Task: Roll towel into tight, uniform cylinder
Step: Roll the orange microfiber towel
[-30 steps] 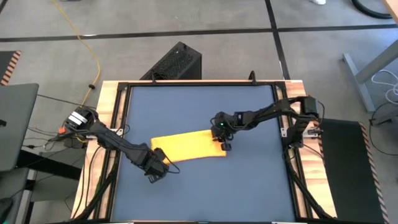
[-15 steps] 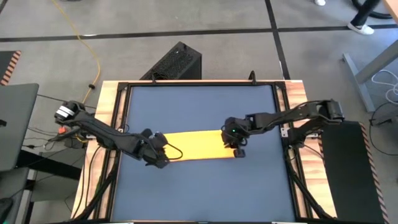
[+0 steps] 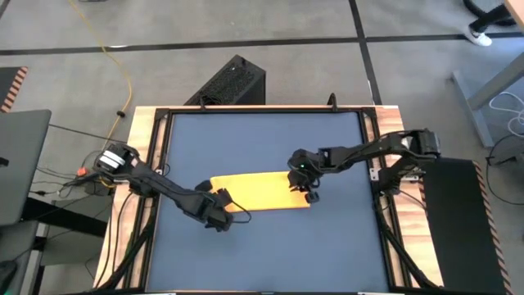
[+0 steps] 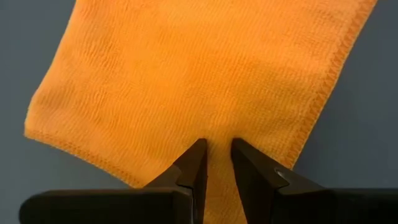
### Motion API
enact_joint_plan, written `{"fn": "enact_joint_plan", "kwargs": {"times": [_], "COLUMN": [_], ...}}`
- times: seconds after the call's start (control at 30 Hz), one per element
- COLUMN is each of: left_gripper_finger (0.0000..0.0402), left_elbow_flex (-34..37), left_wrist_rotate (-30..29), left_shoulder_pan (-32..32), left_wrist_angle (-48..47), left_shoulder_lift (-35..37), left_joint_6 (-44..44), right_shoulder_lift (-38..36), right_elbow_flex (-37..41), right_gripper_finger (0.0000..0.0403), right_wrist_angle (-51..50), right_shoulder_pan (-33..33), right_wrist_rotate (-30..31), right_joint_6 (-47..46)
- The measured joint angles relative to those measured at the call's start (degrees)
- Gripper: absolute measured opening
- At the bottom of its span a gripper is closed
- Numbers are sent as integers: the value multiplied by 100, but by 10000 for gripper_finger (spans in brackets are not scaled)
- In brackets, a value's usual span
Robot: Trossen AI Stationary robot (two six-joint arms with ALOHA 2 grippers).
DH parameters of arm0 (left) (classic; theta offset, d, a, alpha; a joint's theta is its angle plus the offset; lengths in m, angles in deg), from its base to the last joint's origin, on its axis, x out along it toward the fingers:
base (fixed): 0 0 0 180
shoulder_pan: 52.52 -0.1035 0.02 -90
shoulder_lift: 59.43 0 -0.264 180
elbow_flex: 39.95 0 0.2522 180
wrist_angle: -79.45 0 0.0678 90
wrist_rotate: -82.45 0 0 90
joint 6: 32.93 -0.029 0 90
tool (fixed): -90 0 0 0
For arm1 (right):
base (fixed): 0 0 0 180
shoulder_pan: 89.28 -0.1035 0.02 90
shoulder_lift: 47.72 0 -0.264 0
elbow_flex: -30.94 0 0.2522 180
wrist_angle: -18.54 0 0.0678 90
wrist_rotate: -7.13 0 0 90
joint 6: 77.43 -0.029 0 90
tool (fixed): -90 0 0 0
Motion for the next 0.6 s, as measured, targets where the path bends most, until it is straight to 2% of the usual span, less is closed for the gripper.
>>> {"fn": "enact_joint_plan", "kwargs": {"times": [0.17, 0.3, 0.43, 0.6], "left_gripper_finger": [61, 49, 37, 24], "left_elbow_flex": [-2, 29, 31, 31], "left_wrist_rotate": [-167, -440, -479, -747], "left_shoulder_pan": [-159, -500, -1000, -1599], "left_wrist_angle": [-423, -893, -1268, -1210], "left_shoulder_lift": [-23, 86, 92, 95], "left_joint_6": [-54, -428, -931, -1697], "right_shoulder_lift": [610, 1004, 1078, 828], "right_elbow_flex": [-10, -27, -31, -10], "right_gripper_finger": [90, 90, 91, 91], "right_wrist_angle": [91, 146, 231, 583], "right_shoulder_pan": [189, 169, -117, -874], "right_wrist_rotate": [-130, -186, -236, -418], "right_joint_6": [248, 16, -566, -1315]}}
